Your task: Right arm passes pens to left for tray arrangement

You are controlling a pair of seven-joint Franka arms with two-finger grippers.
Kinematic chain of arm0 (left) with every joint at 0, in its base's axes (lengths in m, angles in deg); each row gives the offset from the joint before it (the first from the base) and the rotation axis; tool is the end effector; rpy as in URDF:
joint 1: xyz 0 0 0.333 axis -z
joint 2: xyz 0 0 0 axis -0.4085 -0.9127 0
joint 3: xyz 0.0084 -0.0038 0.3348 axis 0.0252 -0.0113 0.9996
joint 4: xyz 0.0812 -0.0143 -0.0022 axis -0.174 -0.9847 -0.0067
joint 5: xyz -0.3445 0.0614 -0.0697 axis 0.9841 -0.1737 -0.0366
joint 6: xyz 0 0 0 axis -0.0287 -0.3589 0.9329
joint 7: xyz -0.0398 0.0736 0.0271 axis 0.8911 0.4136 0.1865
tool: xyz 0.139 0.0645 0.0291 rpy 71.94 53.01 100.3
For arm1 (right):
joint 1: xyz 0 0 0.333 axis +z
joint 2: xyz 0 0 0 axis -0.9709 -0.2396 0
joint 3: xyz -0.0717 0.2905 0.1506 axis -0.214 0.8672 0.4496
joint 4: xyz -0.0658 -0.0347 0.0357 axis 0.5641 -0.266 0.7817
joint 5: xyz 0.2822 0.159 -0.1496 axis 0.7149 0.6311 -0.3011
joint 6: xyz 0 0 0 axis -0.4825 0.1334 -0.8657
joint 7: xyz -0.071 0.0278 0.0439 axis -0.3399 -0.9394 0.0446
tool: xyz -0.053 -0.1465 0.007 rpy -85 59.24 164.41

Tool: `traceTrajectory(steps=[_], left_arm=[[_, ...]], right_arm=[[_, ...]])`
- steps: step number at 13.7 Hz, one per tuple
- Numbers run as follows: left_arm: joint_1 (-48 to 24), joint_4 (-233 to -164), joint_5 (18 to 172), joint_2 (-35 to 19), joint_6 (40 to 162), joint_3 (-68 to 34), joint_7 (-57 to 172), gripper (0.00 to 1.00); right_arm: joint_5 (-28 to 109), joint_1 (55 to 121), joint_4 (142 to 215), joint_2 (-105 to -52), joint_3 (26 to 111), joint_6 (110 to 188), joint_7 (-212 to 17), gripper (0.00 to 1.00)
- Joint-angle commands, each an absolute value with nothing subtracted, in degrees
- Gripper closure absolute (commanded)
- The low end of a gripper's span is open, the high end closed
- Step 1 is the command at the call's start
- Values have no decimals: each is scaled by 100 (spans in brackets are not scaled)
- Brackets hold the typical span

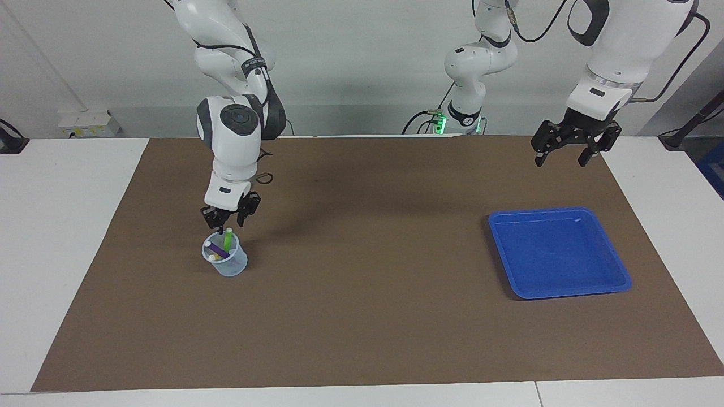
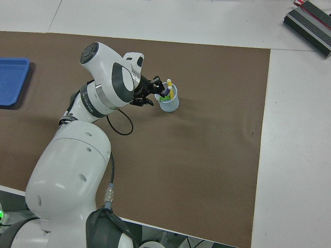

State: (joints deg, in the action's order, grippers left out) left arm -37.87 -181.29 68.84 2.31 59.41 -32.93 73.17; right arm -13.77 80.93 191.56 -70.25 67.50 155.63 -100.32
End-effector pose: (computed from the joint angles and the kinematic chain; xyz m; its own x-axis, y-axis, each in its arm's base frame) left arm 0.5270 -0.0465 0.5970 0.9909 -0.0983 0.0918 -0.0974 -0.9951 -0.0143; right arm 0.5458 0.0739 0.3827 0.8183 0.5671 -0.0938 0.5649 -0.7633 0.3136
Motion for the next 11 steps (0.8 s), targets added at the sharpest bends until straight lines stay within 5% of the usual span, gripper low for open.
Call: traceTrajectory(steps=[1,11], left_arm=[[-3765,-18278,6947,387,5904,-3246,7328,0],[-3765,-18278,6947,387,5904,-3238,7328,0]], right_arm=[[-1499,7974,19303,-6952,6791,15773,-10202,48],[-1499,7983,19295,-6961,6791,15782,-10202,57]])
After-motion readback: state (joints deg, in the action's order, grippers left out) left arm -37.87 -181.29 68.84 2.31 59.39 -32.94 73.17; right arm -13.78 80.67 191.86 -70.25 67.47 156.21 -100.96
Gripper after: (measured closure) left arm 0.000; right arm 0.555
